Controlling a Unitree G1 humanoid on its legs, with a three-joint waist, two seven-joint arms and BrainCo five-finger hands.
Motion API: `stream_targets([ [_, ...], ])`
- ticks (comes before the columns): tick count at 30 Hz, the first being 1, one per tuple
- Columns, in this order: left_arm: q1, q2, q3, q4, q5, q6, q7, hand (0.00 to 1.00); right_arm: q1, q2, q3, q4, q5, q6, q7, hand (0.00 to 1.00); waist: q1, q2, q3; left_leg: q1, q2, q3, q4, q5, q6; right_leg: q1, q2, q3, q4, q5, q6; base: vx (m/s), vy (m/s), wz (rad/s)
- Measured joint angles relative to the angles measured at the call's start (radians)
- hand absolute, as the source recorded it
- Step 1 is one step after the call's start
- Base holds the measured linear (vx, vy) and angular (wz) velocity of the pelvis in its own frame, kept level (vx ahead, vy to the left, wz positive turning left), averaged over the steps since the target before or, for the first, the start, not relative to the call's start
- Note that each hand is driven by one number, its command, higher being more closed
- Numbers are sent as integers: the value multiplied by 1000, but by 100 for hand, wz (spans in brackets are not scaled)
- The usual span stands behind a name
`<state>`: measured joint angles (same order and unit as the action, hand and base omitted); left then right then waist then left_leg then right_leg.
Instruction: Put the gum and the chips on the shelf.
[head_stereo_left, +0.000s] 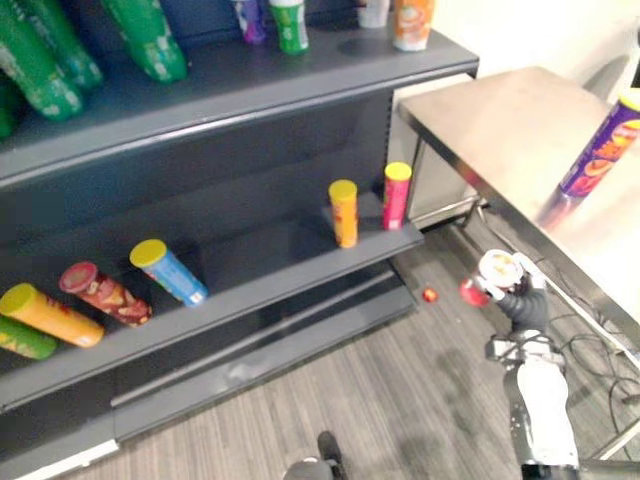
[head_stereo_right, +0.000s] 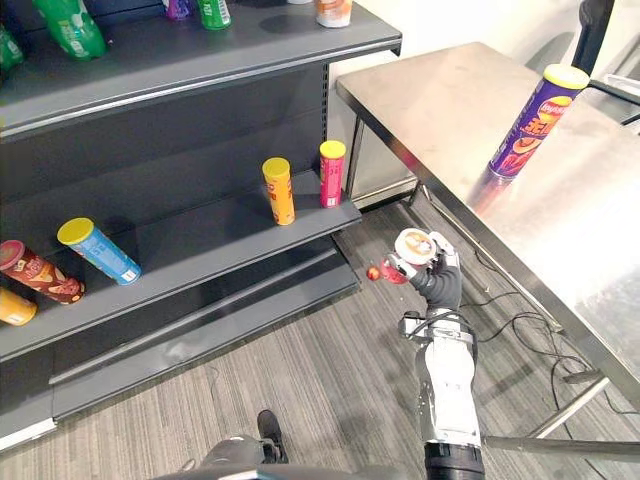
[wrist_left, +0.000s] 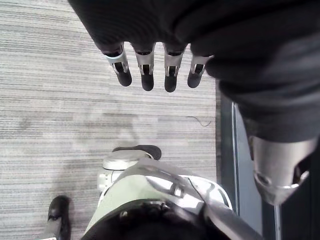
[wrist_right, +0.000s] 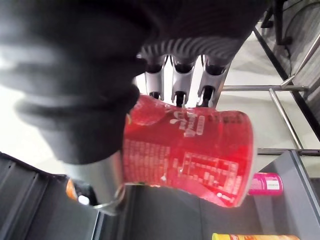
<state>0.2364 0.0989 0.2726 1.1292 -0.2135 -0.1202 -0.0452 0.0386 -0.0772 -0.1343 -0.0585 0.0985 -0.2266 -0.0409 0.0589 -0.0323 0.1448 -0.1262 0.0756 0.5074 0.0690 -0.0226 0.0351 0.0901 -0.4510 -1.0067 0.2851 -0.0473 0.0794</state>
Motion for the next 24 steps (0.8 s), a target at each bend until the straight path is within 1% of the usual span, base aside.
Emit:
stream_targets([
  [1,-1,6,1,-13,-1,0,1,0,0,0,13,7,-14,1,-1,100,-2,-9,4,-10,-1,13,2,-3,-1,-1,13,6,-37,-13,-7,-39,32,4],
  [2,-3,5,0,-19,-1,0,1,0,0,-1,16,14,-14,1,-1,100,-2,-11,4,-12,1,27,-3,-4,-3,-2,23,6,-56,-16,-1,-37,37,17],
  [3,-9,8,1,-24,-1,-1,1,0,1,1,28,43,-16,6,-1,100,-4,-20,0,6,2,90,-26,-4,-5,-12,38,22,-117,-17,1,36,36,14],
  [4,-12,7,1,-27,-1,-2,1,0,1,1,31,49,-19,7,0,100,0,-20,2,1,13,112,-16,2,-2,-18,47,38,-113,-17,1,30,24,22],
  [5,-14,7,1,-27,-2,-2,0,0,-3,4,37,62,-20,9,0,100,1,-18,10,-13,20,103,8,7,10,-20,42,57,-95,-11,6,44,32,40],
  [6,-15,7,0,-35,-10,-2,0,0,-3,8,49,85,-20,19,2,100,1,-22,11,-26,17,76,49,-11,17,-13,45,82,-93,-5,-1,2,23,50],
  [7,-15,6,0,-38,-13,-2,-1,0,-4,7,62,88,-20,19,3,100,4,-22,11,-36,21,63,77,-20,23,-9,45,80,-92,-5,-1,24,33,47],
  [8,-15,3,0,-47,-22,-2,-1,0,-10,6,73,88,-20,20,4,100,15,-22,12,-52,31,53,122,-42,25,2,46,76,-90,-2,2,55,32,20],
  [9,-14,-1,0,-56,-47,-2,-1,0,-26,7,94,88,-20,19,6,100,33,-21,13,-73,47,49,183,-74,26,5,50,76,-86,5,14,55,36,16],
  [10,-13,-6,3,-62,-62,-3,-1,0,-50,5,117,88,-20,19,8,100,40,-19,13,-101,62,28,241,-107,26,9,51,75,-71,10,22,48,45,22],
  [11,-14,-7,4,-62,-62,-3,-1,0,-60,5,127,88,-21,19,8,100,36,-18,14,-111,66,19,261,-124,25,15,48,73,-57,11,23,21,75,56],
  [12,-13,-7,5,-64,-64,-3,-1,0,-74,0,145,89,-21,19,7,100,35,-17,19,-121,67,-16,297,-157,25,21,21,88,19,13,21,33,111,71],
  [13,-10,-5,1,-65,-77,-3,0,0,-78,-2,147,88,-21,19,8,100,34,-20,25,-111,56,-44,297,-163,28,11,-8,142,94,26,-19,41,132,76],
  [14,-7,-5,-6,-66,-80,-3,0,0,-78,-5,148,88,-21,19,9,100,31,-18,26,-105,49,-62,294,-166,33,-13,-22,212,158,46,-69,55,130,80],
  [15,-6,2,-26,-65,-87,-4,1,0,-74,-6,152,89,-21,19,13,100,24,2,37,-91,44,-108,278,-167,34,-87,1,414,253,26,-118,82,103,100],
  [16,-8,13,-43,-63,-90,-4,1,0,-72,-3,161,88,-21,19,26,100,20,-4,40,-78,32,-159,249,-164,34,-132,95,611,256,-40,-75,99,82,103],
  [18,-9,26,-47,-54,-93,-3,2,0,-64,-3,180,81,-21,19,38,100,15,-15,39,-49,-3,-217,205,-146,33,-164,179,762,221,-99,-46,139,47,102],
  [19,-9,27,-48,-50,-96,-3,3,0,-56,-3,193,65,-21,18,42,100,8,-19,39,-32,-34,-256,189,-141,26,-178,209,812,189,-116,-31,185,39,148],
  [20,-13,27,-50,-41,-96,-4,3,0,-52,-2,206,57,-21,17,47,100,-3,-21,38,-18,-73,-297,182,-138,22,-201,217,862,148,-119,-21,164,19,139],
  [22,-25,26,-50,-22,-94,-4,4,0,-50,-2,215,53,-21,17,48,100,-4,-23,38,-10,-101,-333,181,-138,21,-218,222,910,121,-114,-13,157,-11,112],
  [23,-33,26,-51,-13,-94,-3,6,0,-36,-1,226,45,-19,17,52,100,-3,-27,35,-5,-128,-383,181,-138,21,-228,225,948,87,-105,2,172,-53,113],
  [24,-36,26,-51,-13,-94,-2,6,0,-28,-1,228,38,-18,17,53,100,-3,-32,32,-2,-138,-406,181,-138,21,-225,224,948,72,-98,12,224,-109,136],
])
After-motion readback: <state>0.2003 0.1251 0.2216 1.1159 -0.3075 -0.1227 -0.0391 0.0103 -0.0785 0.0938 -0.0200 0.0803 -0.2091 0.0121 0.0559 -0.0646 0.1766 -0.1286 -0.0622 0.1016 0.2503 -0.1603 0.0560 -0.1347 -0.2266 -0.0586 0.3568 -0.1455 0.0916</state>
